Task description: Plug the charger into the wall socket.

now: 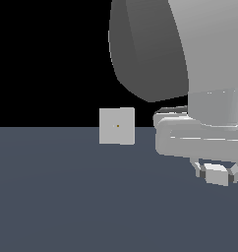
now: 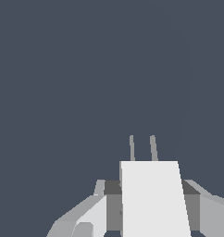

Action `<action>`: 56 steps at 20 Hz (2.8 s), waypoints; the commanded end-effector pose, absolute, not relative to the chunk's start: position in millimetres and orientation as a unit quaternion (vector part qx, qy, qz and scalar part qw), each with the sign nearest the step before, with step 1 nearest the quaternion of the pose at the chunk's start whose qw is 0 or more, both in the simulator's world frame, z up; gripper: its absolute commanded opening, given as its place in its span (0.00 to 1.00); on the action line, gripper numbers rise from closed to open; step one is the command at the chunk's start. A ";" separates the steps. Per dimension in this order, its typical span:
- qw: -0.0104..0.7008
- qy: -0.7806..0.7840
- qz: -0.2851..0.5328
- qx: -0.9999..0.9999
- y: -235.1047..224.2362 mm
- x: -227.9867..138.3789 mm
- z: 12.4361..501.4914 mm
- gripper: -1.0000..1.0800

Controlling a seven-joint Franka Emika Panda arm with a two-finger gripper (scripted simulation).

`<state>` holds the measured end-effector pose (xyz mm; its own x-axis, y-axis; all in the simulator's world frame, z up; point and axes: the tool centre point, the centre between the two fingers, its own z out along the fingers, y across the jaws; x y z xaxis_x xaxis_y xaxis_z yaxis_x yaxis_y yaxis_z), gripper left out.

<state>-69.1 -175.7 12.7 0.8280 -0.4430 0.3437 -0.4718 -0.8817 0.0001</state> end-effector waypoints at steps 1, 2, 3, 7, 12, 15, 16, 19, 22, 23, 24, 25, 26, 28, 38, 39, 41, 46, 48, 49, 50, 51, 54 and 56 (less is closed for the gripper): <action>0.042 -0.236 0.170 0.956 -170.8 -67.1 14.9 0.00; 0.041 -0.234 0.170 0.956 -167.9 -66.1 16.2 0.00; 0.041 -0.232 0.170 0.957 -164.4 -64.8 17.7 0.00; 0.039 -0.221 0.170 0.960 -145.4 -58.4 26.1 0.00; 0.034 -0.199 0.171 0.964 -110.0 -47.6 41.7 0.00; 0.031 -0.182 0.172 0.968 -82.7 -40.3 53.6 0.00; 0.030 -0.176 0.172 0.969 -72.7 -37.9 57.9 0.00; 0.027 -0.159 0.173 0.972 -45.1 -31.8 69.9 0.00; 0.025 -0.145 0.173 0.974 -21.8 -27.3 80.0 0.00; 0.024 -0.141 0.173 0.974 -14.9 -26.1 82.9 0.00; 0.024 -0.137 0.173 0.975 -8.5 -24.9 85.7 0.00; 0.023 -0.133 0.174 0.976 -2.5 -23.9 88.2 0.00; 0.023 -0.129 0.174 0.976 2.9 -23.0 90.5 0.00; 0.022 -0.124 0.174 0.977 12.2 -21.6 94.5 0.00; 0.020 -0.115 0.174 0.978 26.4 -19.1 100.5 0.00; 0.020 -0.115 0.174 0.978 25.6 -19.2 100.1 0.00; 0.020 -0.115 0.174 0.978 25.5 -19.2 100.0 0.00; 0.021 -0.115 0.174 0.978 25.0 -18.5 99.8 0.00; 0.020 -0.115 0.174 0.978 24.5 -16.3 99.9 0.00; 0.020 -0.115 0.174 0.978 24.1 -14.6 99.9 0.00; 0.020 -0.115 0.174 0.978 23.6 -12.5 99.9 0.00; 0.020 -0.115 0.174 0.978 23.0 -10.1 99.9 0.00; 0.020 -0.115 0.174 0.978 20.6 -0.5 99.8 0.00; 0.020 -0.115 0.174 0.978 18.7 7.5 99.8 0.00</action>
